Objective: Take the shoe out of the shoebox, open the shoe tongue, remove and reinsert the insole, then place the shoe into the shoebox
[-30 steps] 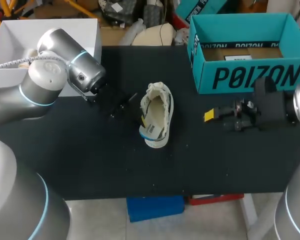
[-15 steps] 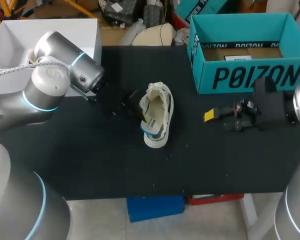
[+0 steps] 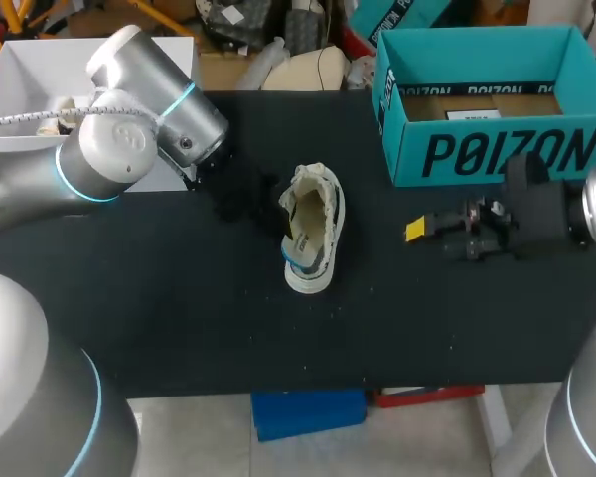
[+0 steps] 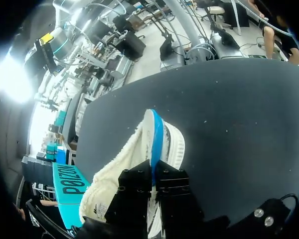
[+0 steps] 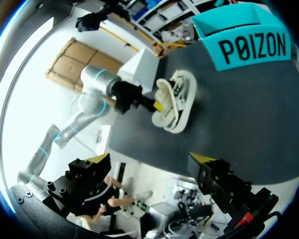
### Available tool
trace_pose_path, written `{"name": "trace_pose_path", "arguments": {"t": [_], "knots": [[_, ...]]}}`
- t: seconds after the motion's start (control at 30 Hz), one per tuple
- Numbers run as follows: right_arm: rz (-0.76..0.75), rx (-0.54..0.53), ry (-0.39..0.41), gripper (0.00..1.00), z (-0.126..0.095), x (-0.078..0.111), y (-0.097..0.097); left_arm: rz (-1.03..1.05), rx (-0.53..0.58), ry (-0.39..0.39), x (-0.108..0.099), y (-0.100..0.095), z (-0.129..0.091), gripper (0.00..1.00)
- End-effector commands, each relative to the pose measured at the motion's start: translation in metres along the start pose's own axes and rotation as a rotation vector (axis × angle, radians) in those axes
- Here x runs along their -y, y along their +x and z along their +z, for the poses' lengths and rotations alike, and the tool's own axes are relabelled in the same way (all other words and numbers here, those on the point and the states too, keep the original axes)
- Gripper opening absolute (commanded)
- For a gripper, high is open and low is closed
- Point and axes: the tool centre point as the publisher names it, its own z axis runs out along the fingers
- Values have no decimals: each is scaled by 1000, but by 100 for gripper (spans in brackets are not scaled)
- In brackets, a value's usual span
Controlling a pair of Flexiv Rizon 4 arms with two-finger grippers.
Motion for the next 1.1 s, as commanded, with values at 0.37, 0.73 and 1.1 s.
{"name": "trace_pose_path", "arguments": {"t": [0.37,0.73,1.1], "knots": [[0,2,1,100,0,0,0,-46,-88,-94,-9,-1,16,0],[0,2,1,100,0,0,0,-50,-106,-147,-8,-3,28,0],[0,2,1,100,0,0,0,-35,-151,-128,-1,2,35,31]]}}
